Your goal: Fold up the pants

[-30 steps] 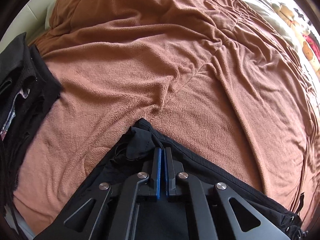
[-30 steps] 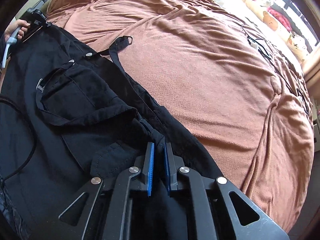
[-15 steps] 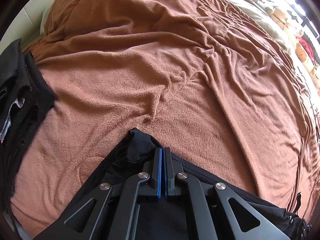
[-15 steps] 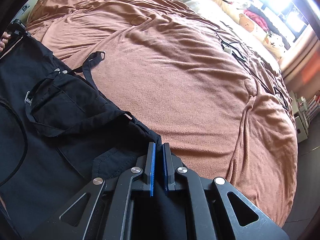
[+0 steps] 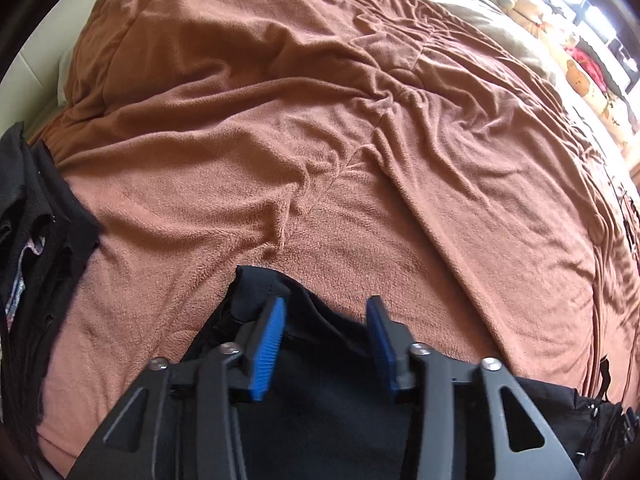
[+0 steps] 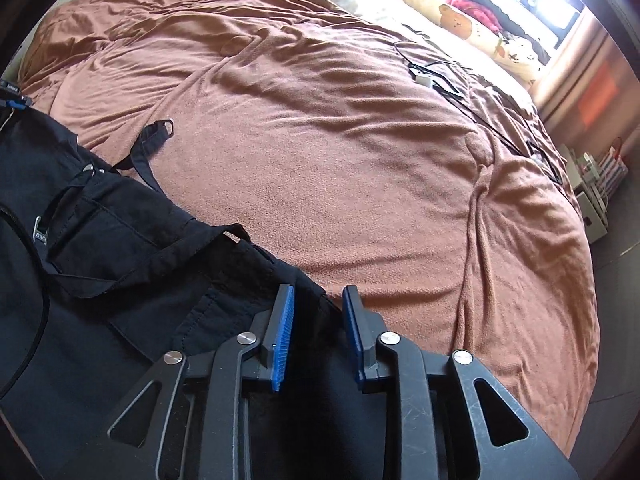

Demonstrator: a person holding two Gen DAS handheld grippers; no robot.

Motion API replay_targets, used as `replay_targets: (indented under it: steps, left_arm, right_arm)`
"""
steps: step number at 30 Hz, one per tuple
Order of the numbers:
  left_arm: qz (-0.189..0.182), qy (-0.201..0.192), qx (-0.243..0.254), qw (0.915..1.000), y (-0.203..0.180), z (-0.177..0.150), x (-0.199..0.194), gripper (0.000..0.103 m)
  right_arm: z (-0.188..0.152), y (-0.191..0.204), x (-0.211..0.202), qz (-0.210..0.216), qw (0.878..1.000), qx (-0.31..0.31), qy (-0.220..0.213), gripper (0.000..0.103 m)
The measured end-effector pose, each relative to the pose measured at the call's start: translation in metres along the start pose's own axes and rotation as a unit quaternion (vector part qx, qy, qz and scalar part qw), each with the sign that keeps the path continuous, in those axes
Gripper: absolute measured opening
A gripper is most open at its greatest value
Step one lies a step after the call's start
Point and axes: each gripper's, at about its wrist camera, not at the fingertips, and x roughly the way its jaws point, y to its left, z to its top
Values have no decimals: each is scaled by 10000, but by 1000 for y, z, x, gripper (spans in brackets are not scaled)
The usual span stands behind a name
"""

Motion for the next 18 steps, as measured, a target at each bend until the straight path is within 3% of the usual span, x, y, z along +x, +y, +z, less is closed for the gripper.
replay_targets:
  steps: [3, 18]
  left_arm:
    - [-90, -145, 209, 9996, 1, -6, -20, 57]
    - [-769, -598, 705, 9927, 41, -67, -106, 57]
  right_arm:
    - [-8, -3, -26, 52, 9996, 216, -172, 39]
    - [-68, 17, -123, 486, 9926, 870, -689, 40]
